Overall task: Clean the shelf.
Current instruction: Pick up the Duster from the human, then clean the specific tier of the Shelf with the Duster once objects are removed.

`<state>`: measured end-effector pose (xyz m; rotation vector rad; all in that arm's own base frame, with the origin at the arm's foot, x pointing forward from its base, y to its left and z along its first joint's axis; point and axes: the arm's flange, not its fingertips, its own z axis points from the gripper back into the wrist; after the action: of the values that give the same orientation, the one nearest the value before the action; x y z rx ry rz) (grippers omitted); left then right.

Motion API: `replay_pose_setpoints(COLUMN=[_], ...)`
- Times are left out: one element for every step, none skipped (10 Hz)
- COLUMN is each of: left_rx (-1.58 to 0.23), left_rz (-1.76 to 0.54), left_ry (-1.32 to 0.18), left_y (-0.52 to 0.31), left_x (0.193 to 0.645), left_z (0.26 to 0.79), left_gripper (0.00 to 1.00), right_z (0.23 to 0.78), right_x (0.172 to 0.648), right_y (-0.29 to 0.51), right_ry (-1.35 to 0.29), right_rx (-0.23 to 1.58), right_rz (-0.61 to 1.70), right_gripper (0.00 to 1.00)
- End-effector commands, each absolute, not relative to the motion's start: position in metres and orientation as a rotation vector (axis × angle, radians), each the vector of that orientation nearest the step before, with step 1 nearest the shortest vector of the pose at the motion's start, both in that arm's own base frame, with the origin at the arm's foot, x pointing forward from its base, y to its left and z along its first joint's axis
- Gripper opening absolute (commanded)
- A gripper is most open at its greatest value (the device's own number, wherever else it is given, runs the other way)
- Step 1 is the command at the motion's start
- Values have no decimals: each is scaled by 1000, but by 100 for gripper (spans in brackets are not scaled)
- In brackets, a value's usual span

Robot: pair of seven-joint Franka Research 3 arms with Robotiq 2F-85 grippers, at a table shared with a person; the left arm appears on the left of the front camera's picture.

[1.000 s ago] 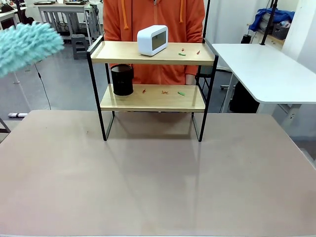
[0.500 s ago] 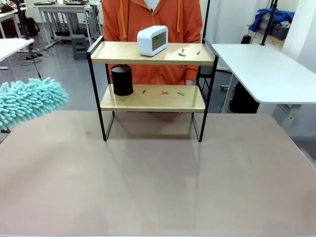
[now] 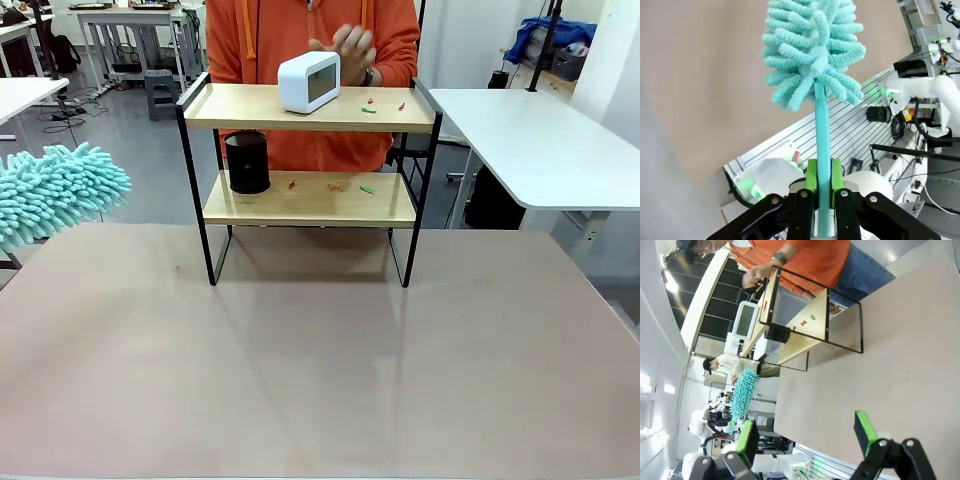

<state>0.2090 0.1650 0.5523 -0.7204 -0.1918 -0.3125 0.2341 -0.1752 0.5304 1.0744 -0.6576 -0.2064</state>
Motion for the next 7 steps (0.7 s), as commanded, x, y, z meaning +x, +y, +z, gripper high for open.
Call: replay_pose_setpoints(left_rx=[-746,-746,-746,-746,-746,-746,-746], left_rz=[-303,-303,-303,-303,-303,-303,-303], left_ry=[-203,-203,-203,-203,-203,-203,-203], left_y=[161,161,161,161,161,161,161], left_x=[210,210,210,210,210,210,210], left_z=[556,556,556,556,556,556,556], left_gripper=[0,0,0,0,0,0,0], right_z=[532,532,532,532,532,532,532], right_x=[237,237,237,237,237,237,237], right_y=[-175,-175,-175,-175,-175,-175,-175], right_ry=[-684,-684,-684,-684,-684,-684,-684], right_rx=[1087,1087,1087,1087,1087,1087,1087], right_rz=[-184,-184,-184,-184,-184,-184,-184], right_gripper=[100,100,100,100,100,100,100])
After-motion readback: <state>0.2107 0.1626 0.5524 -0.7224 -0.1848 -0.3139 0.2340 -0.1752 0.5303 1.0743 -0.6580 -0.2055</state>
